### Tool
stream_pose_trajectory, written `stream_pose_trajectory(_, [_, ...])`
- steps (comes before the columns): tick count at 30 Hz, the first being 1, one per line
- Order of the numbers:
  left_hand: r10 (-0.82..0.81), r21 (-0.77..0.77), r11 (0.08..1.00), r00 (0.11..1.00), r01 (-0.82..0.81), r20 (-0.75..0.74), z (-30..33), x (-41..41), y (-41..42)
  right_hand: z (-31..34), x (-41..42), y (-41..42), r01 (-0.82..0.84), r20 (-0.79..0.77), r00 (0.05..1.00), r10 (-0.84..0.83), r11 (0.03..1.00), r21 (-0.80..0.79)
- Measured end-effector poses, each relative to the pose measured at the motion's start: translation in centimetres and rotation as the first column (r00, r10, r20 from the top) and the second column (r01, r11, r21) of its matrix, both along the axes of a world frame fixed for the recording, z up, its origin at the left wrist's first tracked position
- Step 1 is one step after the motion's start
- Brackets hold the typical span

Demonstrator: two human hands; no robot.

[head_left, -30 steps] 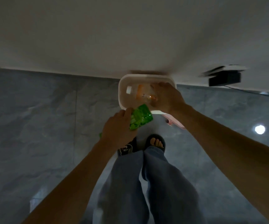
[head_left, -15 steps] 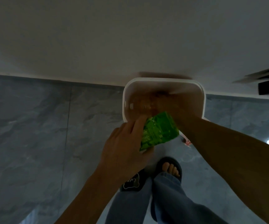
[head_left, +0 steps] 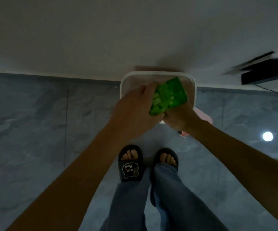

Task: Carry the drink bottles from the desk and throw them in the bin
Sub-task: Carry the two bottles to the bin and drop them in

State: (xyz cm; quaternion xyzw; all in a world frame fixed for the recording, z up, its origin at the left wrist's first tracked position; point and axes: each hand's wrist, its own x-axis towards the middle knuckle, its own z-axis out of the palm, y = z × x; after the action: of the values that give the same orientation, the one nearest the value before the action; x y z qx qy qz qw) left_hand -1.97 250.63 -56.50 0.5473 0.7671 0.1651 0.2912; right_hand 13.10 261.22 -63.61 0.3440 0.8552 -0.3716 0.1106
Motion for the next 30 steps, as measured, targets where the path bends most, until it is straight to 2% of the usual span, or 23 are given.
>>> stream_pose_trajectory(1, [-0.030, 0.000, 1.000, 1.000, 0.030, -0.007, -0.2, 0.0, 1.1, 0.2, 0.5, -0.5, -0.099, 0.048, 0.995, 0.092, 0.983, 0.156])
stream_pose_trajectory(3, [-0.118, -0.021, 0.993, 0.992, 0.118, -0.043, -1.1, 0.2, 3.4, 0.9, 2.0, -2.1, -0.247, 0.160, 0.964, 0.213, 0.939, 0.238])
stream_pose_trajectory(6, [-0.233, -0.099, 0.970, 0.964, 0.222, -0.126, -3.6, 0.4, 5.7, 0.9, 2.6, -3.4, -0.256, 0.143, 0.965, 0.220, 0.913, 0.319])
stream_pose_trajectory(8, [-0.271, -0.145, 0.957, 0.950, 0.250, -0.152, -5.7, 0.4, 6.4, 0.2, 3.2, -3.5, -0.195, 0.077, 0.981, 0.179, 0.905, 0.378])
stream_pose_trajectory(13, [-0.364, -0.287, 0.905, 0.921, 0.313, -0.143, -10.9, 0.2, 7.1, -0.6, 4.2, -3.4, -0.179, 0.029, 0.983, 0.180, 0.926, 0.331])
stream_pose_trajectory(19, [-0.416, -0.352, 0.875, 0.888, 0.333, -0.194, -14.7, 0.9, 7.5, -1.6, 4.5, -3.2, -0.170, 0.014, 0.984, 0.175, 0.933, 0.318])
stream_pose_trajectory(23, [-0.350, -0.340, 0.903, 0.908, 0.263, -0.229, -16.0, 1.3, 7.6, -1.6, 4.8, -3.3, -0.135, -0.023, 0.987, 0.157, 0.907, 0.399])
stream_pose_trajectory(27, [-0.277, -0.293, 0.933, 0.936, 0.208, -0.217, -15.4, 1.7, 7.4, -1.2, 4.6, -3.3, -0.184, 0.037, 0.983, 0.182, 0.930, 0.318])
stream_pose_trajectory(30, [-0.213, -0.260, 0.951, 0.965, 0.169, -0.153, -13.1, 1.9, 6.2, -0.2, 4.1, -3.3, -0.208, 0.112, 0.976, 0.186, 0.948, 0.239])
